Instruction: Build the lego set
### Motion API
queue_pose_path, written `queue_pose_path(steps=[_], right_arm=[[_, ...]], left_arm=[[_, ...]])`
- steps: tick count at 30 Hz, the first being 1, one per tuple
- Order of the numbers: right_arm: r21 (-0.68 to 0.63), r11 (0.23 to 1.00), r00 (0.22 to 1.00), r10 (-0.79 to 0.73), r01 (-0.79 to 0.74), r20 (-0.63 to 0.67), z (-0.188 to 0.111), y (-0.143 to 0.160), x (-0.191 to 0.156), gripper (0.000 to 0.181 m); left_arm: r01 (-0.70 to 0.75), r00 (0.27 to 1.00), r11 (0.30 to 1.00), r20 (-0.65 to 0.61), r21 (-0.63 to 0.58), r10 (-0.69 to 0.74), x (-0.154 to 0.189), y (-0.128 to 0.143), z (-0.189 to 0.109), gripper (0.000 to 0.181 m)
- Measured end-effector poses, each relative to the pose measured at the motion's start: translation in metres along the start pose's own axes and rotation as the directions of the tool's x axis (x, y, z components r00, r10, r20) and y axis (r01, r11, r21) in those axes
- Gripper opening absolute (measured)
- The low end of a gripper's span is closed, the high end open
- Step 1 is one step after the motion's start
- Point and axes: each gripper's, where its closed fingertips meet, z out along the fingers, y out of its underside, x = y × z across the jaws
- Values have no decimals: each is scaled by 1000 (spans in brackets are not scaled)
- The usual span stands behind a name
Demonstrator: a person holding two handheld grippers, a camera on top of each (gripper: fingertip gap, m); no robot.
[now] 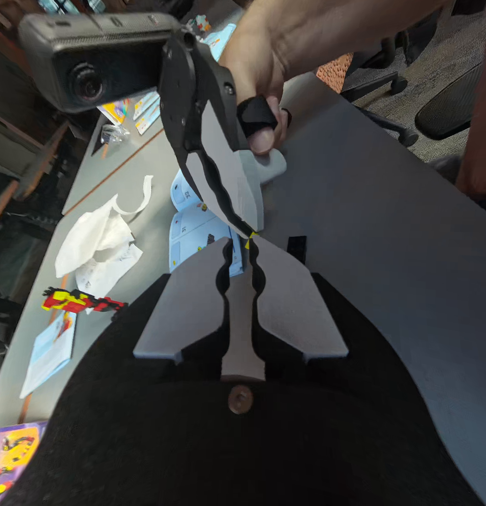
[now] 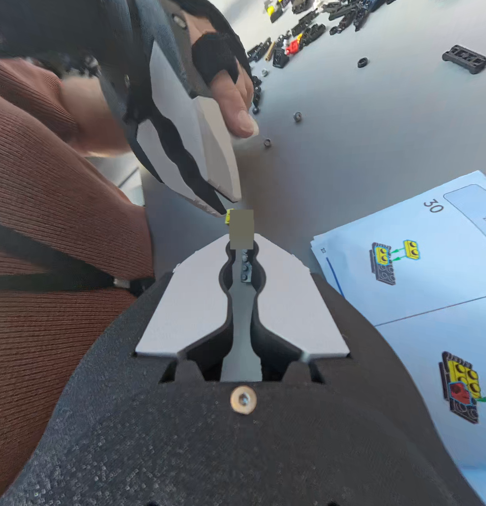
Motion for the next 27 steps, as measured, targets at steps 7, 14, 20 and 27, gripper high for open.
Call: queue_pose_path(steps=[7,14,20,27], right_arm=[[63,975,941,188,-213,281,-22,-17,-24,8],[70,972,936,195,-224,292,-17,-15,-29,8],[49,967,925,223,-249,306,-11,-7,-26,8],[-12,972,917,224,-233,330,-6,-5,-31,8]], left_arm=[[-337,940,942,70,11,335,-4,-18,3,15],[-200,980,976,15,84,199,1,-20,-1,0],[-151,988,983,38,101,148,3,-14,-7,13],[-202,979,972,7,122,203,9,-22,-2,10]])
